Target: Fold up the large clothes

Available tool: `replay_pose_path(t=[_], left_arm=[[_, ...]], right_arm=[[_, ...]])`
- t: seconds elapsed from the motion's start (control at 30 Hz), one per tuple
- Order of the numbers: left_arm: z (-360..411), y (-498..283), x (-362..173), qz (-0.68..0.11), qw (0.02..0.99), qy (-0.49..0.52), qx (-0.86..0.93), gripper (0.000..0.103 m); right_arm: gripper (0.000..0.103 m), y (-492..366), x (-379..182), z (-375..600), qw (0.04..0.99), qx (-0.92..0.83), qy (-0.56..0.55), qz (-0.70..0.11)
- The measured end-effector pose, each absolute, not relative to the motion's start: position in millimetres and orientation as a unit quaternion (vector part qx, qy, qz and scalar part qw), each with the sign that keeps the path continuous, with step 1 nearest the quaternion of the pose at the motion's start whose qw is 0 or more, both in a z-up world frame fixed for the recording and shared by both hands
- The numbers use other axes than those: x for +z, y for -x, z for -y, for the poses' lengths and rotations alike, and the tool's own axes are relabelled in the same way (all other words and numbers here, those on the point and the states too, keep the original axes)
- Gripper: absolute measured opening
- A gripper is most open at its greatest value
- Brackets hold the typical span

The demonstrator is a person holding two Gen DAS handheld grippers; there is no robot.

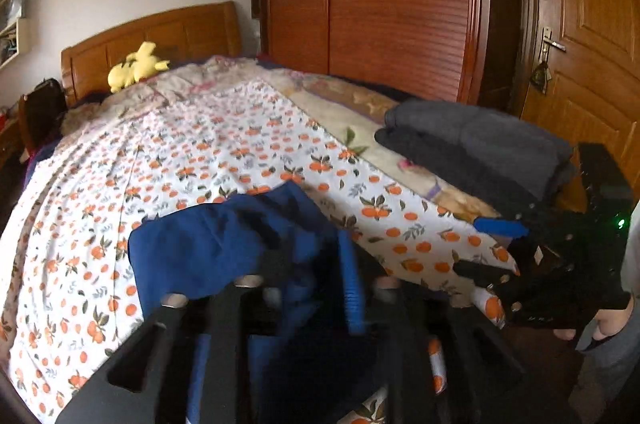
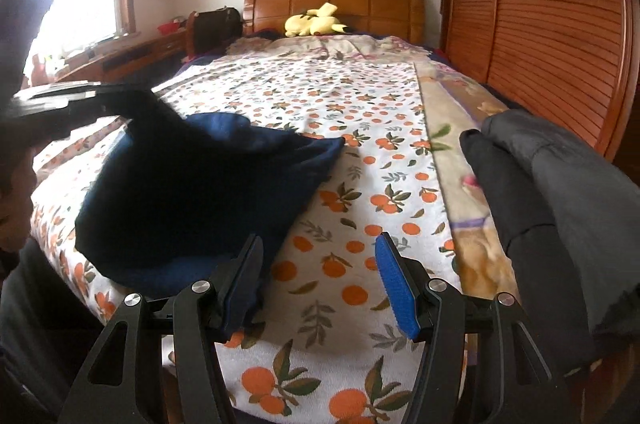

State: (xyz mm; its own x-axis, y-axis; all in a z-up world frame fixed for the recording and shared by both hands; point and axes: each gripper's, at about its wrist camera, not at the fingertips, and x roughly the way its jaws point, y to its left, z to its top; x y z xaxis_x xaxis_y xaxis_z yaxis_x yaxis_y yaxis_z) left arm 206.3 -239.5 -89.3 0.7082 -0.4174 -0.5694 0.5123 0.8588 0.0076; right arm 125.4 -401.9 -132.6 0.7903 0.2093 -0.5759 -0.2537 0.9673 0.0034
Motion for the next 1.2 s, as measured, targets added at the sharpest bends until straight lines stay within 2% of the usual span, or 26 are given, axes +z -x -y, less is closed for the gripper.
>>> replay_pose_path(t=[0.07,0.57,0.9,0.97,1.2], left_arm=[[231.5,-199.4,-88.6,-0.270,0.928,-0.085,-0.241,0.066],[124.9,-186.2,-92.8,-0.252,0.949,-0.059,-0.180,0.099],[64.7,-184.6,-114.9,-0.267,0.952,-0.039,-0.145,0.100],[53.0,-183.3,-120.7,-0.270,0.952,-0.036,-0.139,0.100],[24.0,-180.4,-144.3,-0.285,0.950,-0.026,-0.125,0.100]], right_arm=[[0.056,-126.6,-132.2,399.3,0.945,0.124,0.039,-0.301],[0.056,-144.8,-123.5,326.7,0.939,0.174,0.058,-0.292],[0.057,-159.8,-139.2,288.3,0.931,0.184,0.058,-0.310],[0.069,-161.4,-143.1,286.2,0.931,0.180,0.056,-0.312],[0.070,-167.8,-157.9,286.3,0.928,0.162,0.033,-0.334]])
